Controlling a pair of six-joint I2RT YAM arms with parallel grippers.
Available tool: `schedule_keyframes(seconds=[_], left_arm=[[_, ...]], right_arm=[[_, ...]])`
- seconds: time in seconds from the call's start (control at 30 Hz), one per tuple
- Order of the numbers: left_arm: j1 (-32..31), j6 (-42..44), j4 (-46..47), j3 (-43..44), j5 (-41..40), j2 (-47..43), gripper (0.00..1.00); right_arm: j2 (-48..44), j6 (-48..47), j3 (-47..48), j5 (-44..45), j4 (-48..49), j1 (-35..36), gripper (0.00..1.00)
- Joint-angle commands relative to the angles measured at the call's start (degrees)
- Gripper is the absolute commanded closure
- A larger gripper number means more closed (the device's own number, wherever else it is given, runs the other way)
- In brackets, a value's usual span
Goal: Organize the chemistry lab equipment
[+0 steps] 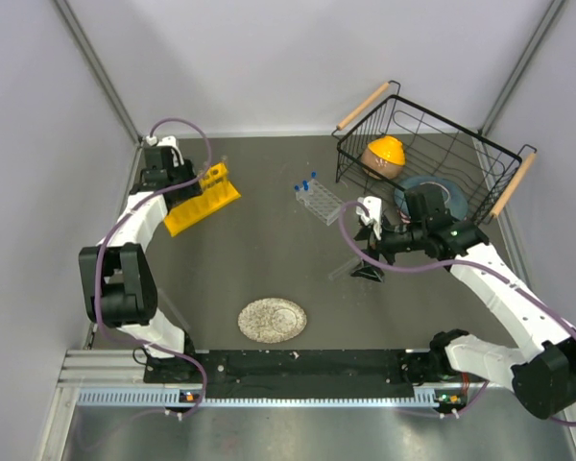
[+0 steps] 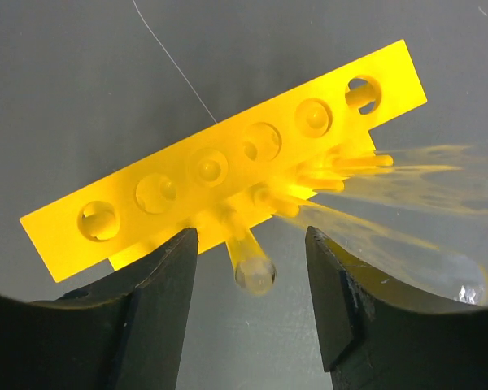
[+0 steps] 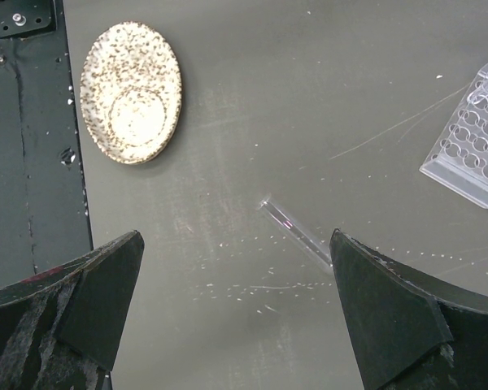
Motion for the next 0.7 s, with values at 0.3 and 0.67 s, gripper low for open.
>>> schedule_keyframes(seconds=[0.3, 0.67], left_arm=[[0.6, -2.8, -1.8, -3.0, -2.5, -21.6, 0.27], [0.6, -11.3, 3.8, -28.4, 9.0, -55.5, 0.01]], right_arm=[[1.1, -4.8, -1.8, -0.7, 1.2, -0.5, 0.01], [2.4, -10.1, -2.9, -13.3, 0.7, -2.2, 0.01]])
